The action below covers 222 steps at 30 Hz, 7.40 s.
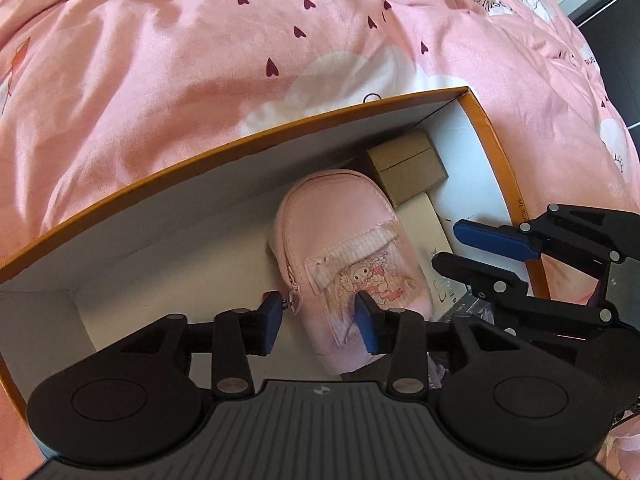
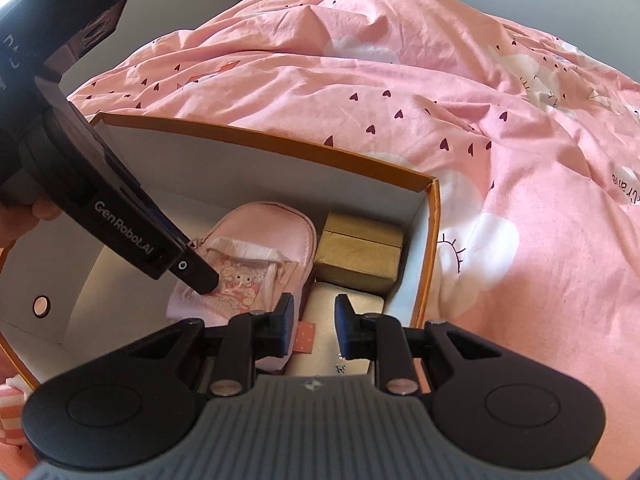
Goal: Organize objects
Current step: 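Lower the pink pouch into the shoebox with the left gripper while the right places the card, then open both grippers and withdraw them from the shoebox, then reach the left gripper to the white plush toy while the right reaches the orange plush, then grasp the white striped plush with the left gripper while the right grasps the dog plush, then lift both plush toys and carry them over the shoebox with both grippers, then lower both plush toys into the shoebox beside the pink pouch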
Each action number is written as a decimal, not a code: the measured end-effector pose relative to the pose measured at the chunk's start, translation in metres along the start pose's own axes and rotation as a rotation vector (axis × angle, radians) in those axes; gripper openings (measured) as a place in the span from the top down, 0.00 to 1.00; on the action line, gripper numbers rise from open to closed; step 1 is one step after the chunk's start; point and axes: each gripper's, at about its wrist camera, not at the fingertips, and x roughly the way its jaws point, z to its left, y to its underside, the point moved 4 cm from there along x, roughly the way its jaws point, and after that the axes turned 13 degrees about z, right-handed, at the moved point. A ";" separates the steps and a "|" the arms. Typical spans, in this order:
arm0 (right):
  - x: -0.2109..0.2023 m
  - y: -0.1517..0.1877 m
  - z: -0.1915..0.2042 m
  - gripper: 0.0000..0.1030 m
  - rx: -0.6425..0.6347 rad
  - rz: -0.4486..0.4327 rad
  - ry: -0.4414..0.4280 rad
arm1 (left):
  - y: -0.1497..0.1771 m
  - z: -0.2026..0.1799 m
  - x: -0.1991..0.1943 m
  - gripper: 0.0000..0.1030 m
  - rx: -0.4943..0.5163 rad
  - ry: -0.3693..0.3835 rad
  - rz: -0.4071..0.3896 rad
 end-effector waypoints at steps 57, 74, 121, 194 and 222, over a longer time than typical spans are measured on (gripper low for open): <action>-0.061 0.174 0.105 0.52 0.139 -0.094 -0.115 | 0.257 -0.118 0.005 0.73 0.034 -0.318 -0.438; -0.040 0.170 0.124 0.59 0.073 0.001 -0.179 | 0.285 -0.055 -0.026 0.72 -0.085 -0.069 -0.395; 0.022 0.153 0.147 0.59 0.061 0.299 -0.307 | 0.204 0.006 0.030 0.28 -0.091 -0.164 0.378; 0.023 0.011 0.077 0.63 0.233 0.191 -0.564 | 0.149 -0.027 -0.022 0.34 -0.093 -0.451 -0.389; 0.036 0.004 0.097 0.55 0.148 0.253 -0.463 | 0.158 -0.026 -0.025 0.49 -0.120 -0.440 -0.470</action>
